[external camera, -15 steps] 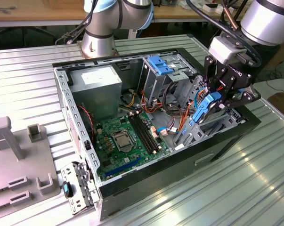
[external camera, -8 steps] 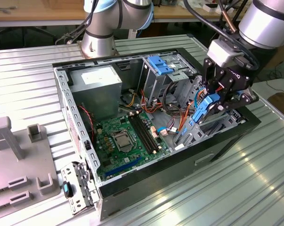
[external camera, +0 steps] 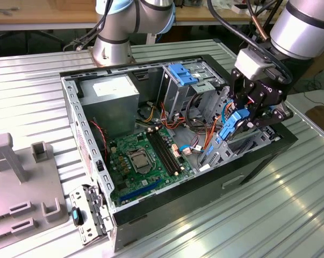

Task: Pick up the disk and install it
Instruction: 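Insert the disk into the insertion slot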

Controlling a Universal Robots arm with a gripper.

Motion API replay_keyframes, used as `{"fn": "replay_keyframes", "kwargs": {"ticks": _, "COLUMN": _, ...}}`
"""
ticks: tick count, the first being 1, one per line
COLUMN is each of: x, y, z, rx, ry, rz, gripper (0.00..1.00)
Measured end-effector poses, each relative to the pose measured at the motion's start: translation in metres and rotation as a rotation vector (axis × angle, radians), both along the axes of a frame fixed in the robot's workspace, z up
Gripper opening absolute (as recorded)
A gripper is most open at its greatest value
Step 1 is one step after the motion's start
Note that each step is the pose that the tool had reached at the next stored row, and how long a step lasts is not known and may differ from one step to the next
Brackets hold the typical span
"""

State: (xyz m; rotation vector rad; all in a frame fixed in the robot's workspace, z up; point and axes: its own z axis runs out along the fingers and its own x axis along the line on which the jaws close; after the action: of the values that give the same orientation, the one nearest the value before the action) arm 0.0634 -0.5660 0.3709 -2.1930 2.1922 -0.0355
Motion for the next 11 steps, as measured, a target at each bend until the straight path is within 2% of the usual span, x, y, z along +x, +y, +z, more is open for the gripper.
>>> {"fn": "replay_keyframes", "kwargs": {"ticks": 11, "x": 0.0000, "y": 0.0000, "z": -0.0077, "rx": 0.0020, "ry": 0.0001, "rz": 0.000, "gripper": 0.37}}
